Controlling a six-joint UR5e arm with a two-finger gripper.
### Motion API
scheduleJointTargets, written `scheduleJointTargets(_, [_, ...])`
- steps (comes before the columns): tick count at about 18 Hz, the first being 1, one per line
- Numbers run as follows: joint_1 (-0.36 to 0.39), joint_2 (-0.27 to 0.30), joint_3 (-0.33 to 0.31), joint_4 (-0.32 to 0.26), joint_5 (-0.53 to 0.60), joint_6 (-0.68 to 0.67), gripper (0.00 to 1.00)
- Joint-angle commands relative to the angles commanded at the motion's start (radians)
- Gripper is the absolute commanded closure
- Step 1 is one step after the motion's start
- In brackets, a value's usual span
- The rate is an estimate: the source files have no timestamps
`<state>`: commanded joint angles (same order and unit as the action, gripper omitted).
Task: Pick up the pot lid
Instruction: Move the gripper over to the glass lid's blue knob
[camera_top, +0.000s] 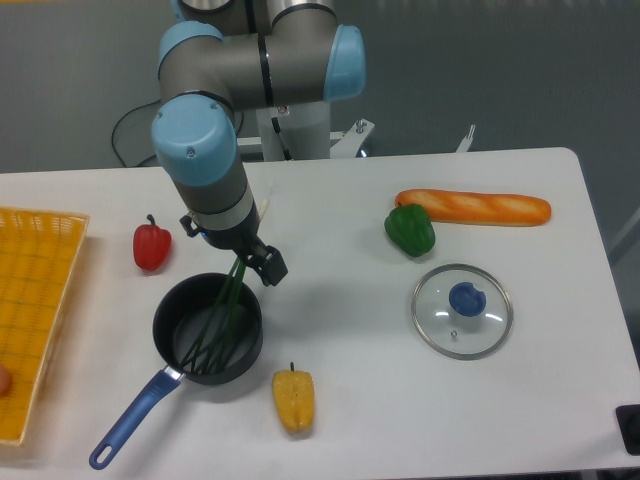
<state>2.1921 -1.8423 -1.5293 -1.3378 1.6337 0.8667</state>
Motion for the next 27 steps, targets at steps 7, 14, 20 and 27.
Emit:
scheduleJointTargets(7, [-0.005,0.008,-0.003,0.002,0.029,-0.002,0.00])
scheduleJointTargets(14, [0.089,0.009,0.008,0.035,0.028,0.003,0.00])
scheduleJointTargets(20, [0.199,0.000,0.006,0.029,0.035,0.257,0.00])
scheduleJointTargets(27, [0.267,-0.002,0.001,0.040,0.025,0.442,0.00])
